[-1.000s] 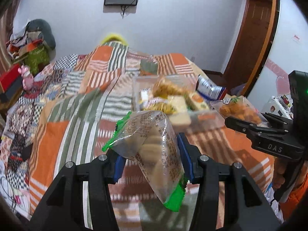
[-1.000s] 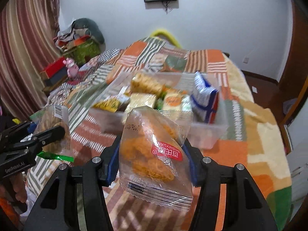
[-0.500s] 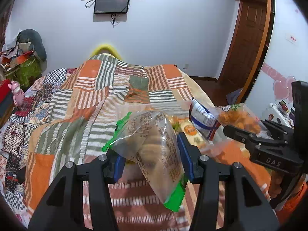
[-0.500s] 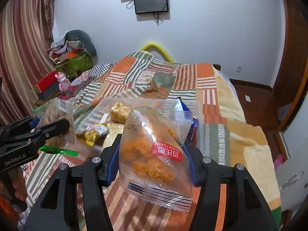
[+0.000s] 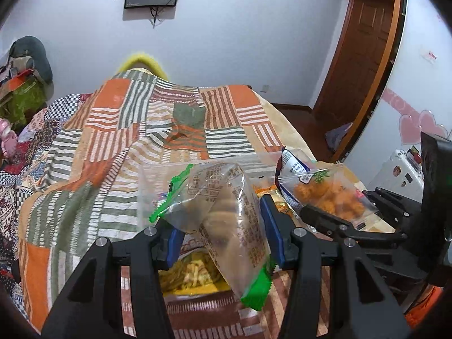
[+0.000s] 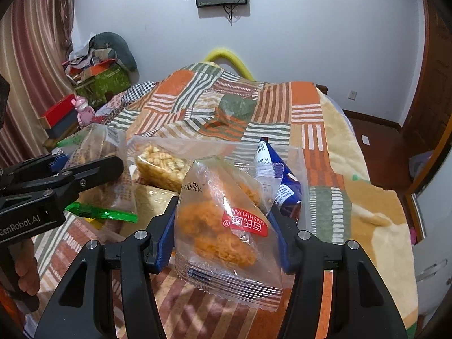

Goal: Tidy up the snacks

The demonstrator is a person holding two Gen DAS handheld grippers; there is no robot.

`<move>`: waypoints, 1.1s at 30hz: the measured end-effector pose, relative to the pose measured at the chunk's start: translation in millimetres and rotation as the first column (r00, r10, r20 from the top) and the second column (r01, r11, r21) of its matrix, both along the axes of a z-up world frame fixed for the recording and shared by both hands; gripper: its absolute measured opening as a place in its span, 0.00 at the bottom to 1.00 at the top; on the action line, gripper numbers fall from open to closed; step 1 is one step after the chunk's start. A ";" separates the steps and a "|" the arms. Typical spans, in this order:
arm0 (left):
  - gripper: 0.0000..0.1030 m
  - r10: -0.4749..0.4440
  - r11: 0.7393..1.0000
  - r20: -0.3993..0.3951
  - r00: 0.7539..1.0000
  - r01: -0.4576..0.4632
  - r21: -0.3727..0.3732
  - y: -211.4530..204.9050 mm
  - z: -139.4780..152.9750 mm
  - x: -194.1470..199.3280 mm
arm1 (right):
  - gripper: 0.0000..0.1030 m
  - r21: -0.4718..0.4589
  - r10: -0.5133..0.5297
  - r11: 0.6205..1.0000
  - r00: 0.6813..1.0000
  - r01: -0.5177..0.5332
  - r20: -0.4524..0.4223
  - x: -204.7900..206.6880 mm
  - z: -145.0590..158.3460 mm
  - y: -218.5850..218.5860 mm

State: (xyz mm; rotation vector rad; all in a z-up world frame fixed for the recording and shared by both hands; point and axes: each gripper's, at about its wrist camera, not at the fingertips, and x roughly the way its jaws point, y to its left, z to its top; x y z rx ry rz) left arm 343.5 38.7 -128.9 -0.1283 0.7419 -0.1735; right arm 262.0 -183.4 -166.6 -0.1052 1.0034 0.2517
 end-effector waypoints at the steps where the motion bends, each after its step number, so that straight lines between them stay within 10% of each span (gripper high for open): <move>1: 0.49 -0.001 1.000 -0.003 1.000 0.001 0.004 -1.4 -2.0 2.3 | 0.53 -0.001 -0.001 1.000 1.000 0.001 -0.003 1.0 -1.1 -0.9; 15: 0.54 0.004 1.000 -0.038 0.999 -0.005 -0.025 1.3 -4.4 6.1 | 0.59 -0.009 0.015 1.000 1.000 -0.014 0.011 -4.9 18.2 -5.9; 33: 0.54 0.086 0.996 0.318 0.944 -0.091 -0.001 2.1 129.9 -142.9 | 0.59 0.094 -0.007 0.995 0.960 -0.020 0.279 -82.3 152.7 -11.0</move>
